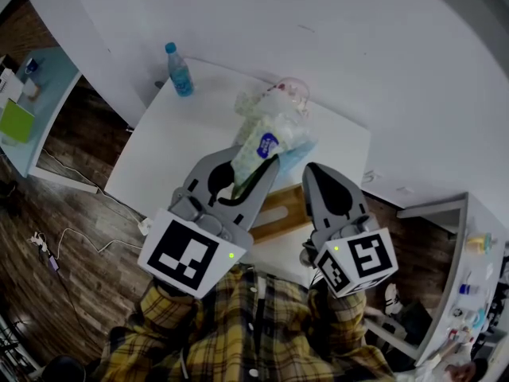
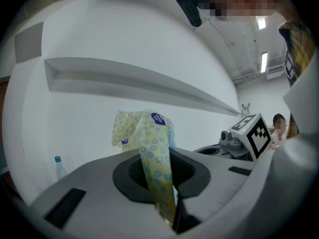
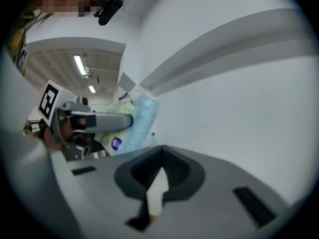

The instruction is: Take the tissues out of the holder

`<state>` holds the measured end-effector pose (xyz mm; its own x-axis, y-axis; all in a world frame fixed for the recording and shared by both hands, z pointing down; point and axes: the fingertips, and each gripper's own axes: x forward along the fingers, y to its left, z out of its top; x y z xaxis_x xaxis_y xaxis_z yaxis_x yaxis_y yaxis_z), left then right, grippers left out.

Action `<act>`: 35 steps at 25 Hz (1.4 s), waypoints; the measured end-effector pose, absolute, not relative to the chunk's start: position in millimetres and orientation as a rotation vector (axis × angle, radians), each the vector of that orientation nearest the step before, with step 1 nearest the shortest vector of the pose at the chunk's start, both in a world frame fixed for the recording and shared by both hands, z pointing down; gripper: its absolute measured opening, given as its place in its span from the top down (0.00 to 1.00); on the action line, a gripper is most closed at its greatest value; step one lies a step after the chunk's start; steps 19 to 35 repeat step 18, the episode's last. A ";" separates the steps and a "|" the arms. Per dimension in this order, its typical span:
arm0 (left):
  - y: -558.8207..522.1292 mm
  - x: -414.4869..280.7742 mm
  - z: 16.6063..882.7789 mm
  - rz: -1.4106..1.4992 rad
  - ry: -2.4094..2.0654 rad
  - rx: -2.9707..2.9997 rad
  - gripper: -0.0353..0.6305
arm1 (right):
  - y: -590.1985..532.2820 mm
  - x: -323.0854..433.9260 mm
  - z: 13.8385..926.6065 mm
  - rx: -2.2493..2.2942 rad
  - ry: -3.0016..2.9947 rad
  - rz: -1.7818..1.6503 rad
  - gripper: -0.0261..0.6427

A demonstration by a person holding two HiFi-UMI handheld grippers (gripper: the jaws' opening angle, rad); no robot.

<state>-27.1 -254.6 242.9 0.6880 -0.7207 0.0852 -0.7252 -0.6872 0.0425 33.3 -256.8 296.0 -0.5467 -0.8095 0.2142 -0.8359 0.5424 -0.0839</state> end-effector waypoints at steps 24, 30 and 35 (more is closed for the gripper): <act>-254.9 -26.0 244.0 0.118 -1.200 2.830 0.86 | -258.5 35.0 300.5 1.416 -2.605 0.276 0.95; -254.9 -26.0 244.0 0.118 -1.200 2.830 0.86 | -258.5 35.0 300.5 1.416 -2.605 0.276 0.95; -254.9 -26.0 244.0 0.118 -1.200 2.830 0.86 | -258.5 35.0 300.5 1.416 -2.605 0.276 0.95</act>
